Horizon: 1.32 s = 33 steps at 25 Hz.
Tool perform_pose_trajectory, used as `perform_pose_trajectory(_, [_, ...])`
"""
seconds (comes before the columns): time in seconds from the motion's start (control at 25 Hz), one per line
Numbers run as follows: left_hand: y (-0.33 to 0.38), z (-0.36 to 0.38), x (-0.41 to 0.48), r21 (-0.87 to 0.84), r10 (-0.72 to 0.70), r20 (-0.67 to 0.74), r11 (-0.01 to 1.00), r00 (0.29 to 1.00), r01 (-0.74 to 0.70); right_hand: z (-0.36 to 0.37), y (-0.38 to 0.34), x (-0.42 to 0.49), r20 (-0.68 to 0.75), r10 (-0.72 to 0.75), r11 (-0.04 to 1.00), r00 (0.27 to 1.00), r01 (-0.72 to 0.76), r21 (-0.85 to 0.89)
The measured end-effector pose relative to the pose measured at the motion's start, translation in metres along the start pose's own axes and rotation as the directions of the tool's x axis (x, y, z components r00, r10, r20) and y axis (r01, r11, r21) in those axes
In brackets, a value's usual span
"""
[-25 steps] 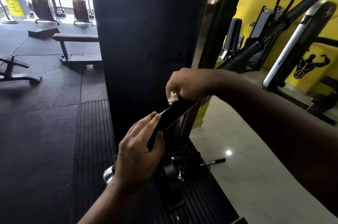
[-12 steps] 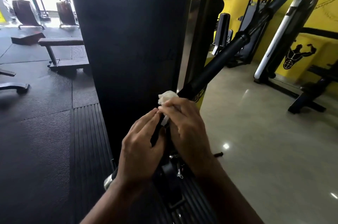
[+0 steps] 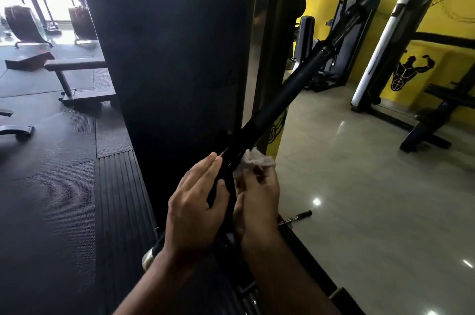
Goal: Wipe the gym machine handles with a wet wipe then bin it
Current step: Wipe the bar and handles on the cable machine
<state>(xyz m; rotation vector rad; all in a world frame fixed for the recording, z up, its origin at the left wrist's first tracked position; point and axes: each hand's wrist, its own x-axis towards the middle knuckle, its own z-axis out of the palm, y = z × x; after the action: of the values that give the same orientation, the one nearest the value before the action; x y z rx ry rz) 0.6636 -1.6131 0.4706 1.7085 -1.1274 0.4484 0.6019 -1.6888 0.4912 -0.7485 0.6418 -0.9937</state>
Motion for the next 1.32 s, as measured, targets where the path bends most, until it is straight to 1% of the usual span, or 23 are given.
perform_pose_trajectory(0.08, [0.000,-0.001,0.000,0.001,0.009,-0.011,1.000,1.000,-0.009,0.007,0.002,0.004,-0.030,-0.002,0.999,1.000,0.003,0.038])
perform_pose_trajectory(0.2, [-0.001,-0.001,0.001,0.002,0.016,0.001,1.000,1.000,-0.016,0.012,-0.005,0.014,-0.118,0.088,0.988,0.989,-0.071,0.137])
perform_pose_trajectory(0.32, [-0.002,-0.003,0.000,0.011,0.042,-0.019,0.999,0.999,-0.042,0.009,-0.011,0.005,-0.052,0.129,0.966,0.990,-0.114,0.232])
perform_pose_trajectory(0.4, [-0.004,-0.003,0.003,0.018,0.045,-0.024,0.999,0.999,-0.045,0.007,-0.018,0.008,-0.068,0.102,0.942,0.992,-0.075,0.326])
perform_pose_trajectory(0.48, [-0.005,-0.004,0.004,0.021,0.026,-0.016,0.999,1.000,-0.026,0.006,-0.018,0.012,-0.110,0.071,0.962,0.991,-0.039,0.271])
perform_pose_trajectory(0.56, [-0.004,-0.005,0.004,0.024,0.031,-0.023,0.999,0.999,-0.030,0.009,-0.013,0.010,-0.087,0.128,0.977,0.988,-0.111,0.182])
perform_pose_trajectory(0.6, [-0.004,-0.006,0.005,0.025,0.038,-0.030,0.999,0.999,-0.038,0.011,-0.013,0.009,-0.074,0.169,0.969,0.983,-0.152,0.194])
perform_pose_trajectory(0.64, [-0.005,-0.006,0.007,0.026,0.040,-0.034,0.999,0.999,-0.039,0.013,-0.017,0.010,-0.062,0.194,0.947,0.979,-0.170,0.271])
perform_pose_trajectory(0.68, [-0.006,-0.006,0.007,0.026,0.037,-0.034,0.999,0.999,-0.037,0.012,-0.022,0.016,-0.061,0.175,0.918,0.983,-0.141,0.370])
perform_pose_trajectory(0.72, [-0.006,-0.006,0.007,0.027,0.036,-0.033,0.999,0.999,-0.035,0.013,-0.029,0.024,-0.074,0.115,0.904,0.991,-0.074,0.420])
perform_pose_trajectory(0.76, [-0.006,-0.006,0.007,0.029,0.038,-0.034,0.999,0.999,-0.037,0.014,-0.033,0.030,-0.090,0.024,0.916,0.996,0.014,0.401])
perform_pose_trajectory(0.8, [-0.005,-0.007,0.007,0.032,0.040,-0.039,0.999,0.998,-0.039,0.016,-0.033,0.033,-0.092,-0.071,0.942,0.993,0.097,0.321])
perform_pose_trajectory(0.88, [-0.004,-0.010,0.009,0.033,0.044,-0.047,0.999,0.998,-0.042,0.018,-0.024,0.030,-0.098,-0.259,0.966,0.961,0.260,0.000])
perform_pose_trajectory(0.92, [-0.005,-0.011,0.011,0.035,0.041,-0.045,0.999,0.998,-0.040,0.016,-0.021,0.029,-0.076,-0.384,0.914,0.920,0.367,-0.175])
perform_pose_trajectory(0.96, [-0.005,-0.012,0.011,0.040,0.038,-0.043,0.999,0.998,-0.036,0.012,-0.020,0.031,0.008,-0.506,0.821,0.863,0.484,-0.303])
perform_pose_trajectory(1.0, [-0.005,-0.013,0.012,0.042,0.035,-0.044,0.999,0.998,-0.033,0.006,-0.023,0.037,0.130,-0.621,0.688,0.772,0.618,-0.382])
perform_pose_trajectory(1.04, [-0.005,-0.014,0.012,0.042,0.034,-0.048,0.999,0.998,-0.032,0.000,-0.027,0.045,0.255,-0.718,0.516,0.647,0.742,-0.428])
perform_pose_trajectory(1.08, [-0.005,-0.015,0.013,0.041,0.038,-0.054,0.998,0.998,-0.036,-0.005,-0.030,0.056,0.381,-0.771,0.329,0.510,0.831,-0.448])
perform_pose_trajectory(1.12, [-0.006,-0.015,0.014,0.041,0.043,-0.056,0.998,0.997,-0.041,-0.007,-0.034,0.062,0.479,-0.783,0.170,0.396,0.878,-0.448])
perform_pose_trajectory(1.16, [-0.006,-0.015,0.015,0.042,0.046,-0.057,0.998,0.997,-0.044,-0.009,-0.036,0.063,0.559,-0.763,0.058,0.325,0.895,-0.442])
perform_pose_trajectory(1.24, [-0.006,-0.014,0.015,0.038,0.040,-0.065,0.999,0.997,-0.037,-0.011,-0.040,0.062,0.762,-0.627,-0.170,0.164,0.926,-0.338])
perform_pose_trajectory(1.28, [-0.005,-0.014,0.016,0.039,0.036,-0.065,0.999,0.997,-0.033,-0.011,-0.045,0.065,0.843,-0.529,-0.267,0.096,0.925,-0.272])
perform_pose_trajectory(1.32, [-0.005,-0.013,0.017,0.042,0.034,-0.057,0.999,0.998,-0.031,-0.010,-0.051,0.069,0.872,-0.480,-0.303,0.095,0.915,-0.266])
